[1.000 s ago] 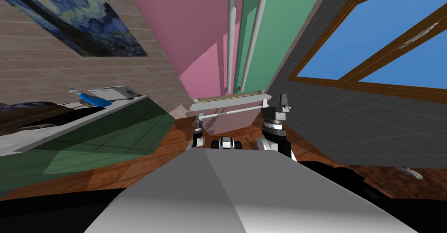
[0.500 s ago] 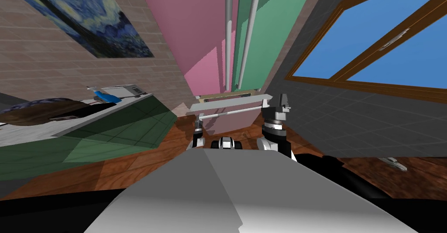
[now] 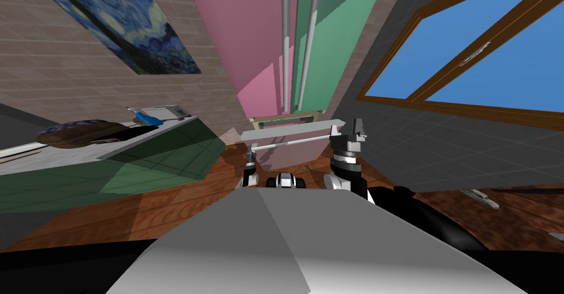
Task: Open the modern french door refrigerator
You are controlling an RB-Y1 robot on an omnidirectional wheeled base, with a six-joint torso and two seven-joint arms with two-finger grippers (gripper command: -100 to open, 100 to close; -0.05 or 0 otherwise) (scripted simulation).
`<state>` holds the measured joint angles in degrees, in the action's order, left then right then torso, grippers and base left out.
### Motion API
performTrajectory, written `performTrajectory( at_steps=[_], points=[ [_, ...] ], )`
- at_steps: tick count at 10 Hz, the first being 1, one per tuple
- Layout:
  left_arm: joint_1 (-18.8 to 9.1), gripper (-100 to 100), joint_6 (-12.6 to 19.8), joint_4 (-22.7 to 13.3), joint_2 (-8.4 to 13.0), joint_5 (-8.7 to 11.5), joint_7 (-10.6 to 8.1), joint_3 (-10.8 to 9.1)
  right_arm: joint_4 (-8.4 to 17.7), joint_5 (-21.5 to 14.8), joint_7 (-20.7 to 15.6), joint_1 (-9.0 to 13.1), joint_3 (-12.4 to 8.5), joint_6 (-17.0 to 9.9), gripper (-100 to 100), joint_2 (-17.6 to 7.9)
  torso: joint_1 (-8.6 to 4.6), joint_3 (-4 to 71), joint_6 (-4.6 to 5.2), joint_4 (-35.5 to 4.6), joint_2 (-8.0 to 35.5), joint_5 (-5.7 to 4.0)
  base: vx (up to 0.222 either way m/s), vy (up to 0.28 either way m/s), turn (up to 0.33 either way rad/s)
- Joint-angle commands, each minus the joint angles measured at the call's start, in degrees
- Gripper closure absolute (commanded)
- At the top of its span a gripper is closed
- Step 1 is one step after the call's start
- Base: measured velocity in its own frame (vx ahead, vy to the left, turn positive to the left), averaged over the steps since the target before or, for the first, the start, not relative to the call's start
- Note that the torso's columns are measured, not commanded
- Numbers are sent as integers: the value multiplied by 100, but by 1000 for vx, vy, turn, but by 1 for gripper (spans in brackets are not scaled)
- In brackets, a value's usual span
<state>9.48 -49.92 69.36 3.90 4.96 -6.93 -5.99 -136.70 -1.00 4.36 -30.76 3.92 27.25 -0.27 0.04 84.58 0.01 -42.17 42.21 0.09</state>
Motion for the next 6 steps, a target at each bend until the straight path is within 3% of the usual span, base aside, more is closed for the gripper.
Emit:
performTrajectory(
  at_steps=[1,2,6],
  points=[
    [87,100,0,39,-6,-17,-20,41,0,0,0,0,0,0,0,0,-2,-3,3,1,2,1,-187,-73,30],
    [-109,-100,251,157,50,10,-20,-18,0,0,0,1,0,0,0,0,-13,-6,10,5,4,4,-137,-51,56],
    [-418,-100,794,395,148,43,-31,-85,0,0,0,-2,0,0,0,-1,-8,7,2,-16,-4,-16,-44,-11,21]
  ],
)
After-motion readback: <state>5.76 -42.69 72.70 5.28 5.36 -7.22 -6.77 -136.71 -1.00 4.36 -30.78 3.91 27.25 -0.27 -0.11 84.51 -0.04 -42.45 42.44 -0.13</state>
